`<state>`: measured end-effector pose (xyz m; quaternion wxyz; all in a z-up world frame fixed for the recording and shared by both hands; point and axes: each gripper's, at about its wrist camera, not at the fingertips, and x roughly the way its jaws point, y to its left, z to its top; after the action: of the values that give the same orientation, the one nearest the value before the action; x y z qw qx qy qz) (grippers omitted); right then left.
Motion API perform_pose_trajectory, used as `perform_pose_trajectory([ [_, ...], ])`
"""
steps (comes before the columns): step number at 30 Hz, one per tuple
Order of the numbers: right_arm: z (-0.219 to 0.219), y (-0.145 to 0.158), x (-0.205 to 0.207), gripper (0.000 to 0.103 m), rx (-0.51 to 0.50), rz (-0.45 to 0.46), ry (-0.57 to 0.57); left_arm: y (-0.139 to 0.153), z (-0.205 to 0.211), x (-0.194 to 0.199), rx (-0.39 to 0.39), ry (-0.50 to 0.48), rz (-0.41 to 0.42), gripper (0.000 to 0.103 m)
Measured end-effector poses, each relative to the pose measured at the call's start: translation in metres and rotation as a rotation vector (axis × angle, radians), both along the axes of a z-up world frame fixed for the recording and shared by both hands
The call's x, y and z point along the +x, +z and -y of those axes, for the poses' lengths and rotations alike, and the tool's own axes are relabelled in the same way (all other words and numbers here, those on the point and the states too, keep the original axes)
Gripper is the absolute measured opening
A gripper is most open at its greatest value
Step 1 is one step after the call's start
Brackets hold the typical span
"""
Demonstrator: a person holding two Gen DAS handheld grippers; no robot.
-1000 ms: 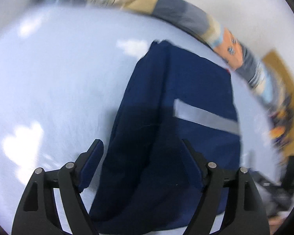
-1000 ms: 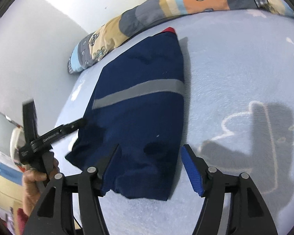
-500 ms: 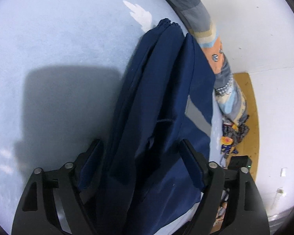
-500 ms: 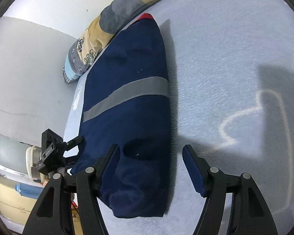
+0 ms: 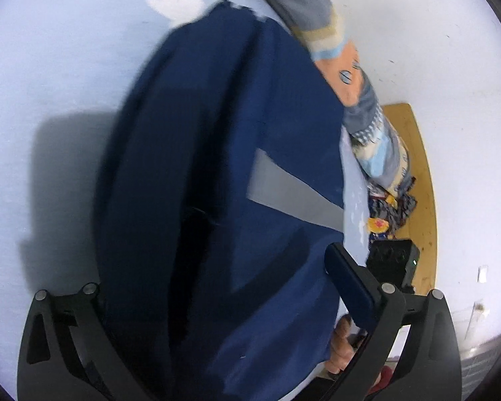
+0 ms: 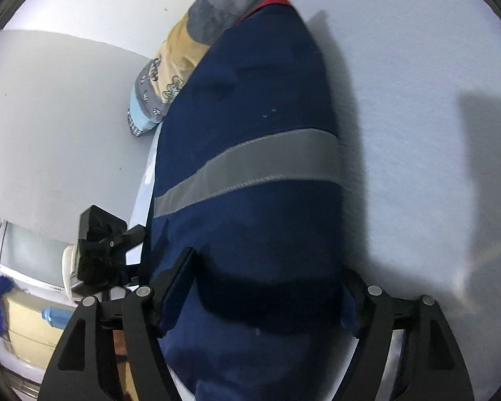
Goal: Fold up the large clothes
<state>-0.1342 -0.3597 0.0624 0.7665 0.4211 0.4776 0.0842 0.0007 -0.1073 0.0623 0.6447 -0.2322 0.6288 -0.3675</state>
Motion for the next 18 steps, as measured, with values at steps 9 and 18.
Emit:
perform_pose_trajectory([
  [9, -0.005, 0.039, 0.007, 0.047, -0.182, 0.075, 0.056, 0.023, 0.023, -0.022, 0.024, -0.058, 0.083, 0.101],
  [18, 0.036, 0.089, -0.058, 0.046, -0.332, 0.126, 0.074, 0.059, 0.077, -0.101, 0.003, -0.164, 0.143, 0.098],
])
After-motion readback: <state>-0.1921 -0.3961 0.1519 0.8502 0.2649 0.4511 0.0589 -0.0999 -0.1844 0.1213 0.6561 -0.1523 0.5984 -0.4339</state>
